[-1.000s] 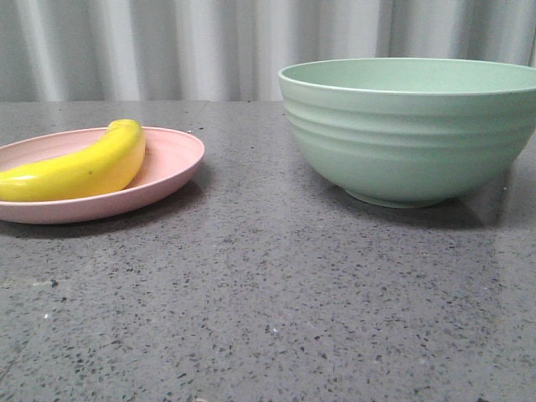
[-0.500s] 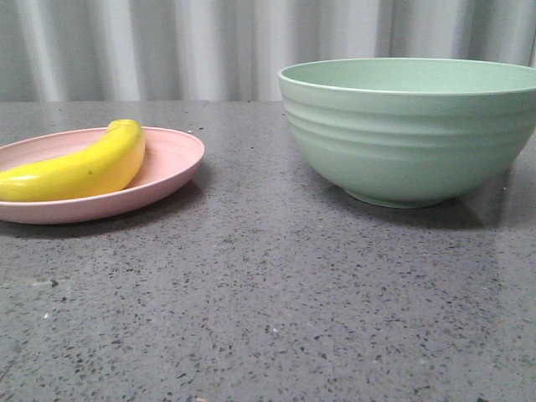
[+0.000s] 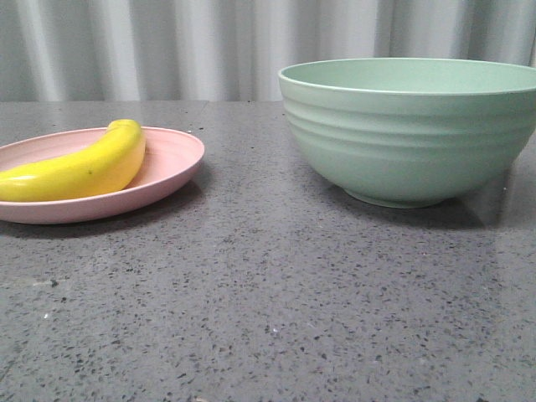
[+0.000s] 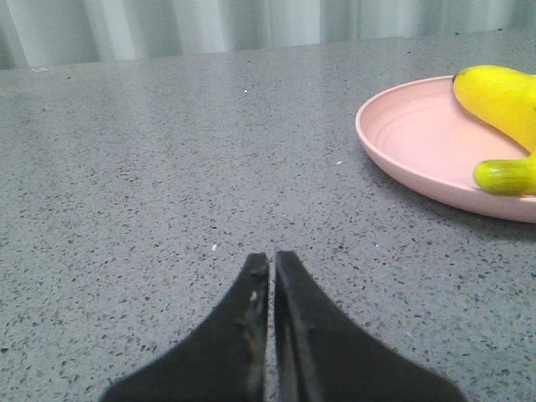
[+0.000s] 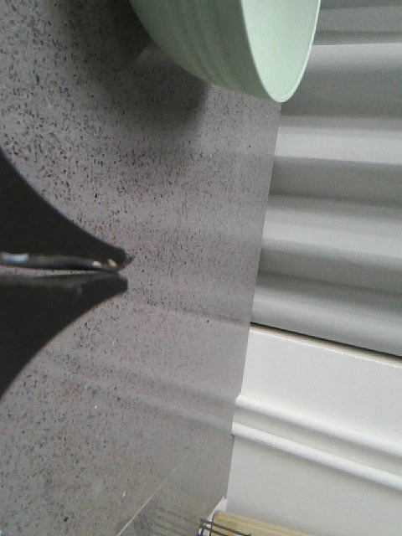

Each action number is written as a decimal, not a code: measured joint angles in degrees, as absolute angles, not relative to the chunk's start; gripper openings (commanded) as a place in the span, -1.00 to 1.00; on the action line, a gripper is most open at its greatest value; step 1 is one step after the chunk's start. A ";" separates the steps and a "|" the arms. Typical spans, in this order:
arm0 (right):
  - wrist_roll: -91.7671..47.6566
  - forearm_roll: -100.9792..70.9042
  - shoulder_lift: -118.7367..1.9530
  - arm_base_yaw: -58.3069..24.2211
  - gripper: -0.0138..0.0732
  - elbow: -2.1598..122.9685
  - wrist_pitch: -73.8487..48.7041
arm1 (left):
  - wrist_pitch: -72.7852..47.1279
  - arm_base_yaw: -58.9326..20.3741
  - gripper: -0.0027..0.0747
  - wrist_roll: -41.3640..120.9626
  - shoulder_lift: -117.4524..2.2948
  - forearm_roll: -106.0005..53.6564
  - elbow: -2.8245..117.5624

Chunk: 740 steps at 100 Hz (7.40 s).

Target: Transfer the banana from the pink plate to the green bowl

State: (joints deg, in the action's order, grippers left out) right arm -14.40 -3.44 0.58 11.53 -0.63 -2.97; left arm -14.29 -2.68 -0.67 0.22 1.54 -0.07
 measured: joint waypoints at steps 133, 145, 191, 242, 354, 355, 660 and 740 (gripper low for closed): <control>-14.15 -12.21 -0.67 9.95 -0.83 1.57 -10.92 | -5.80 -2.68 -0.98 -0.78 0.22 -3.13 1.12; -14.15 -13.15 -5.40 8.32 -0.82 6.67 -14.13 | -8.29 -2.68 -0.98 -0.78 -0.03 -3.82 5.32; -14.15 -14.76 -24.62 7.52 -0.83 20.31 -18.56 | -6.44 -2.68 -0.92 -0.78 -16.36 -3.94 16.89; -14.15 -18.45 -25.34 7.52 -0.83 20.44 -17.28 | 2.47 -2.80 0.09 -0.87 -23.83 -6.79 19.28; -14.15 -18.57 -25.34 7.52 -0.83 20.44 -11.48 | -36.35 -28.89 0.40 2.24 -78.82 -5.55 54.69; -14.15 -18.57 -25.34 7.52 -0.83 20.44 -11.48 | -36.50 -28.89 0.40 2.24 -78.94 -5.55 54.70; -13.62 -45.63 -85.01 -21.34 -0.85 73.64 -34.91 | -46.84 -49.08 0.35 12.27 -73.70 -7.88 70.66; -13.74 -25.07 -85.01 -6.73 -0.80 79.17 -35.37 | -46.70 -49.08 0.35 11.47 -70.13 -6.44 71.32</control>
State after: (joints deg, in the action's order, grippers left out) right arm -13.74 -25.07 -85.01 -6.73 79.17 -35.37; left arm -46.70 -49.08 11.47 -70.13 -6.44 71.32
